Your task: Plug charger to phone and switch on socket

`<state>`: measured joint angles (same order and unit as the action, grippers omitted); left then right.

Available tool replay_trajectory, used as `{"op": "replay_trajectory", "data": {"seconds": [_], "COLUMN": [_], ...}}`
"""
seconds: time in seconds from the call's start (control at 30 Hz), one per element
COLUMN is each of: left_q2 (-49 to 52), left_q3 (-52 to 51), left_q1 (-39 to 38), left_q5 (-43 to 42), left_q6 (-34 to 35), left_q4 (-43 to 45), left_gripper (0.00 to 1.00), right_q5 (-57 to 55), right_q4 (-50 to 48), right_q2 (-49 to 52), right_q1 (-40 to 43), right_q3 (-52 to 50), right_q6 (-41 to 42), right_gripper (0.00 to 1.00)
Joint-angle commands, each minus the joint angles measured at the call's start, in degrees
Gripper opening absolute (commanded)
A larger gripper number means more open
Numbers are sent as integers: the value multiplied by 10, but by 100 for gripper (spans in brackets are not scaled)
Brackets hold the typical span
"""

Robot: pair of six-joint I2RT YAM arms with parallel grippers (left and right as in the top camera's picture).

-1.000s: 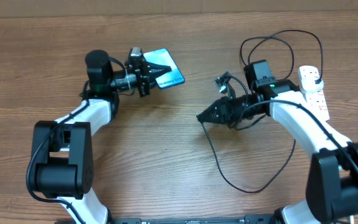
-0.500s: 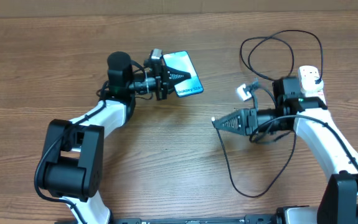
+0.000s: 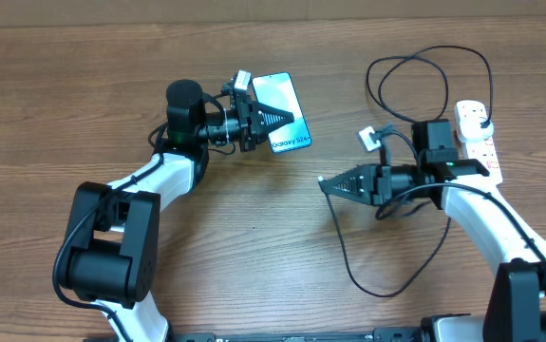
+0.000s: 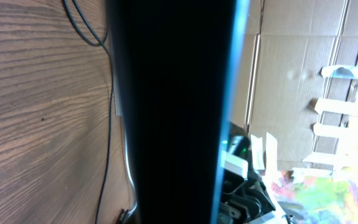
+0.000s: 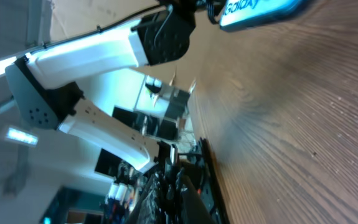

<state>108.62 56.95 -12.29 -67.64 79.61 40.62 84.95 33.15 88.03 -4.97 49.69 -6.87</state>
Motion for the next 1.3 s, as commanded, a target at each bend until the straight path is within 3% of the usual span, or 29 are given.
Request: {"op": "replay_trajectory", "data": {"seconds": [0.0, 0.17, 0.53, 1.0, 1.27], "left_q2": [-14, -15, -14, -14, -14], "left_q3": [12, 12, 12, 12, 12], "left_q1": [4, 16, 26, 24, 24], "left_q5": [-19, -27, -40, -51, -55], "left_q6": [-29, -20, 3, 25, 25], "left_q4": [5, 6, 47, 47, 46], "left_gripper": [4, 4, 4, 4, 4], "right_q5": [-32, -71, -125, -163, -174], "right_q4": [-73, -169, -278, -383, -388], "right_q2": [2, 2, 15, 31, 54], "right_q1": [-38, -72, -93, -104, -104], "right_q3": [1, 1, 1, 1, 1], "right_q6": [160, 258, 374, 447, 450], "right_gripper": [4, 4, 4, 4, 4]}}
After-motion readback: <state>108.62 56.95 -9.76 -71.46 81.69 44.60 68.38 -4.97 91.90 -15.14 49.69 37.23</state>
